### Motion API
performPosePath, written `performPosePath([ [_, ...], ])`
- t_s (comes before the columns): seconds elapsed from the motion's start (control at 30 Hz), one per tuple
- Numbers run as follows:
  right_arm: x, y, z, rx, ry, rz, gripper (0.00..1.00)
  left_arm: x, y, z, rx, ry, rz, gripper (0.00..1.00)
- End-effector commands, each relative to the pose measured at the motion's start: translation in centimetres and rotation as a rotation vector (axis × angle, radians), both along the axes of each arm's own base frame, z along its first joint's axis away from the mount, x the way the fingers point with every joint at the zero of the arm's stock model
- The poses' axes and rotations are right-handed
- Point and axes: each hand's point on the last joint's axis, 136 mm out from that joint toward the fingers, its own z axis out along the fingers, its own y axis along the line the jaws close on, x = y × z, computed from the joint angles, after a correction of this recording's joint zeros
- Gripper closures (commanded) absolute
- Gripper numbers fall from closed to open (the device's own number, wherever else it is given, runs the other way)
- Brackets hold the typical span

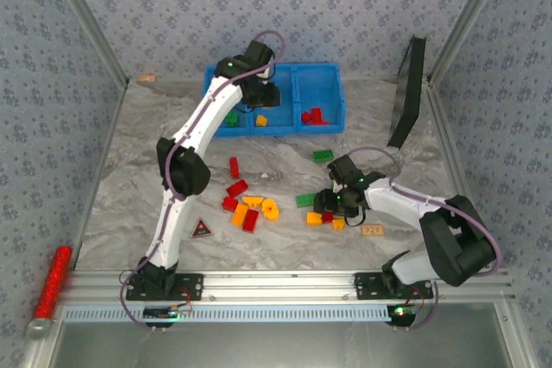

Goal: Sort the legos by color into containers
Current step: Place the lego in the container, then pick up the lego from the center of the table.

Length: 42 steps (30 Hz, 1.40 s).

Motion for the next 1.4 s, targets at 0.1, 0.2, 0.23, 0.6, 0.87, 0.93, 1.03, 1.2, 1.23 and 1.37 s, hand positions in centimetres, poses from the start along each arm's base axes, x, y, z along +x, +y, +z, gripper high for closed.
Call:
performPosePath([
  [0.1,0.5,-0.1,-0.1,-0.067,-0.017,0.037,0.36,1.6,0.0,-4.2,0.063,0.031,-0.017,0.84],
  [0.2,0.6,0.1,0.3,-0.073,-0.025,0.039,0.36,2.2,0.0,-5.7,0.065,0.039,-0.009,0.84],
  [0.23,0.6,0.2,0.3,-0.073,-0.026,0.039,0.37,2.4,-0.1,-6.0,0.074,0.036,-0.009,0.84],
  [0.6,0.3,0.2,0.4,-0.099,-0.001,0.038,0.37,2.6,-0.7,-10.4,0.126,0.073,-0.031,0.82],
  [0.87,0.4,0.3,0.1,-0.112,0.017,0.041,0.44,2.4,-1.0,-11.9,0.122,0.101,-0.040,0.71],
  [0.93,0.3,0.3,-0.1,-0.119,0.027,0.048,0.46,2.5,-1.0,-11.5,0.117,0.092,-0.042,0.68],
  [1.03,0.1,0.3,-0.5,-0.132,0.038,0.058,0.50,2.8,-1.1,-10.3,0.107,0.064,-0.040,0.63],
  [1.2,0.1,0.3,-0.8,-0.161,0.042,0.069,0.62,3.1,-1.6,-7.6,0.066,0.015,-0.051,0.56],
  [1.23,0.1,0.3,-0.8,-0.167,0.040,0.071,0.64,3.1,-1.7,-7.0,0.057,0.006,-0.056,0.56],
  [1.37,0.7,0.5,0.3,-0.153,0.007,0.066,0.67,3.3,-1.5,-3.7,0.051,-0.066,-0.063,0.53],
])
